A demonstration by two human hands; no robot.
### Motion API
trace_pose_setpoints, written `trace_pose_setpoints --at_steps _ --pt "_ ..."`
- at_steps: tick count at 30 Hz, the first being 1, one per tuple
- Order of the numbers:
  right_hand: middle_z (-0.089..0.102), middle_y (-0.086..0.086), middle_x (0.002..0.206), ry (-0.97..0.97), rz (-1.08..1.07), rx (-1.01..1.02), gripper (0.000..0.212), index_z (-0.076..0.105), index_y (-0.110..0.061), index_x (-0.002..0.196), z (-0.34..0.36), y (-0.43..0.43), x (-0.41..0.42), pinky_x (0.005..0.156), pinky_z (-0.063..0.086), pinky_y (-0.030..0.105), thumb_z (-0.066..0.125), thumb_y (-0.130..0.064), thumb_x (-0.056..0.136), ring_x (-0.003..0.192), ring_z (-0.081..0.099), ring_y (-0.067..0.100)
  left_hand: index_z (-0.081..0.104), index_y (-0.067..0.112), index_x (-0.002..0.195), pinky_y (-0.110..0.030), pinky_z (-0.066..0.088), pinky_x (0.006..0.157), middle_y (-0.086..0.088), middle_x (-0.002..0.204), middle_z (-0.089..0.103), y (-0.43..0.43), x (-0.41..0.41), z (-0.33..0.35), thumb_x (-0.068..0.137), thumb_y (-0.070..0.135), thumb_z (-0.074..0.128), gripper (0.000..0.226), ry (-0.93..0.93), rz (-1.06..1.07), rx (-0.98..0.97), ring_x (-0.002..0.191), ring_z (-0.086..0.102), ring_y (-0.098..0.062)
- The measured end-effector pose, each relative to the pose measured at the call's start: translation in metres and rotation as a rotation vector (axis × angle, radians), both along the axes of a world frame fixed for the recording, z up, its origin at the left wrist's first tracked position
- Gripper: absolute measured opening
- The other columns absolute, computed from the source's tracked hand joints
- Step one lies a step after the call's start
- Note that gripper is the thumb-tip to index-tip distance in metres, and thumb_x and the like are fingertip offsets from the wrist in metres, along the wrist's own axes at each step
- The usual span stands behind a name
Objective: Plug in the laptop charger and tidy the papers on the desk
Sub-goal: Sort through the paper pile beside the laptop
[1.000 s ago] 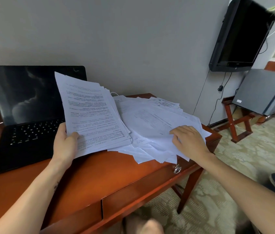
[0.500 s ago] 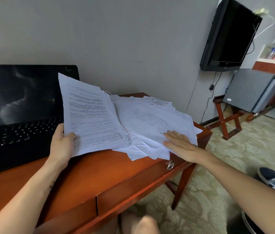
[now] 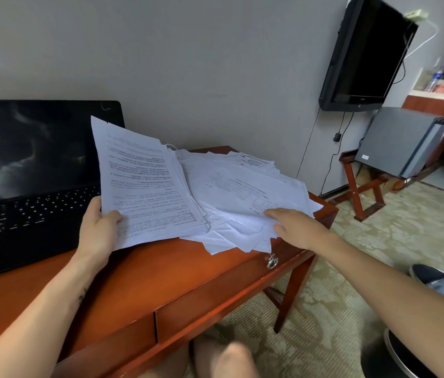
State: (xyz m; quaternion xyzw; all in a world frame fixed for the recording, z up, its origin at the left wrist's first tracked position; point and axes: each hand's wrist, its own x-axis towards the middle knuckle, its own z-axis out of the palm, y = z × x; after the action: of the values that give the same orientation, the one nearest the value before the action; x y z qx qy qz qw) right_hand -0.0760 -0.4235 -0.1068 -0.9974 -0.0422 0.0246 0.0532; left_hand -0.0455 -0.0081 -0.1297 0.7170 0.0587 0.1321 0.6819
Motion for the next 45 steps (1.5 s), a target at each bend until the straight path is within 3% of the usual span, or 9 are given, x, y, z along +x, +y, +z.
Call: trace_pose_setpoints --at_steps 5,12,17,23,27,31,36,40,45 --pt "0.068 0.010 0.107 -0.192 -0.084 0.016 0.044 0.042 -0.023 0.150 0.002 0.001 0.000 0.077 0.053 0.038 0.038 -0.018 0.106 0.091 0.062 0.030 0.057 0.023 0.127 -0.046 0.056 0.095 0.002 0.121 0.068 -0.002 -0.002 0.001 0.099 0.003 0.053 0.035 -0.004 -0.011 -0.019 0.110 0.068 -0.025" --pt "0.049 -0.003 0.062 -0.452 -0.130 0.309 0.049 0.045 -0.028 0.149 0.010 0.012 0.010 0.049 0.036 0.031 0.041 -0.010 0.104 0.052 0.044 0.015 0.058 0.031 0.116 -0.049 0.055 0.099 0.003 0.121 0.069 -0.006 -0.005 0.003 0.100 0.002 0.052 0.034 -0.005 -0.039 -0.028 0.111 0.068 -0.024" --pt "0.063 -0.001 0.079 -0.468 -0.024 0.573 0.046 0.047 -0.025 0.149 0.021 0.066 0.012 0.058 0.045 0.028 0.041 -0.014 0.105 0.058 0.053 0.012 0.059 0.035 0.114 -0.049 0.054 0.102 0.003 0.122 0.069 -0.017 -0.007 -0.001 0.100 0.002 0.052 0.036 0.019 -0.117 -0.003 0.112 0.068 -0.022" --pt "0.064 -0.001 0.132 -0.230 -0.031 1.071 0.046 0.051 -0.015 0.144 0.013 0.160 0.024 0.093 0.048 0.023 0.049 -0.005 0.099 0.121 0.060 0.017 0.062 0.031 0.118 -0.047 0.056 0.098 0.003 0.119 0.073 -0.020 -0.011 0.000 0.099 0.000 0.051 0.037 0.041 -0.161 -0.007 0.110 0.071 -0.022" --pt "0.062 -0.015 0.133 0.139 0.190 1.171 0.040 0.048 -0.040 0.143 0.005 0.193 0.025 0.075 0.060 0.032 0.047 -0.025 0.106 0.120 0.062 0.012 0.063 0.026 0.115 -0.040 0.058 0.091 0.001 0.115 0.073 -0.019 -0.011 0.001 0.098 -0.002 0.050 0.036 0.062 -0.150 -0.026 0.107 0.071 -0.022" --pt "0.063 -0.013 0.130 0.170 0.177 1.083 0.053 0.049 -0.042 0.143 0.003 0.191 0.030 0.073 0.057 0.029 0.037 -0.068 0.098 0.107 0.065 0.006 0.065 0.025 0.116 -0.043 0.058 0.094 0.000 0.114 0.075 -0.018 -0.006 -0.001 0.098 -0.006 0.046 0.040 0.075 -0.148 -0.072 0.109 0.072 -0.024" --pt "0.067 -0.001 0.122 -0.372 -0.114 0.643 0.034 0.065 -0.021 0.126 -0.012 0.155 0.048 0.100 0.044 0.035 0.049 -0.040 0.103 0.119 0.056 0.020 0.067 0.029 0.111 -0.052 0.055 0.103 0.004 0.113 0.076 -0.015 -0.002 -0.004 0.098 -0.006 0.045 0.044 0.084 -0.158 -0.075 0.111 0.072 -0.024" --pt "0.040 0.008 0.147 -0.215 -0.346 0.140 0.090 0.040 -0.013 0.146 -0.026 0.142 0.053 0.109 0.027 0.045 0.037 -0.081 0.088 0.134 0.032 0.030 0.067 0.030 0.113 -0.050 0.056 0.101 0.006 0.112 0.077 -0.016 -0.003 -0.004 0.098 -0.006 0.047 0.044 0.075 -0.155 -0.074 0.110 0.072 -0.021" --pt "0.039 0.012 0.143 -0.120 -0.283 0.164 0.089 0.040 -0.011 0.143 -0.009 0.143 0.064 0.107 0.034 0.045 0.055 -0.076 0.084 0.134 0.035 0.034 0.065 0.029 0.120 -0.046 0.057 0.097 0.004 0.116 0.074 -0.015 -0.005 -0.003 0.094 -0.011 0.042 0.053 0.057 -0.168 -0.022 0.110 0.071 -0.021"
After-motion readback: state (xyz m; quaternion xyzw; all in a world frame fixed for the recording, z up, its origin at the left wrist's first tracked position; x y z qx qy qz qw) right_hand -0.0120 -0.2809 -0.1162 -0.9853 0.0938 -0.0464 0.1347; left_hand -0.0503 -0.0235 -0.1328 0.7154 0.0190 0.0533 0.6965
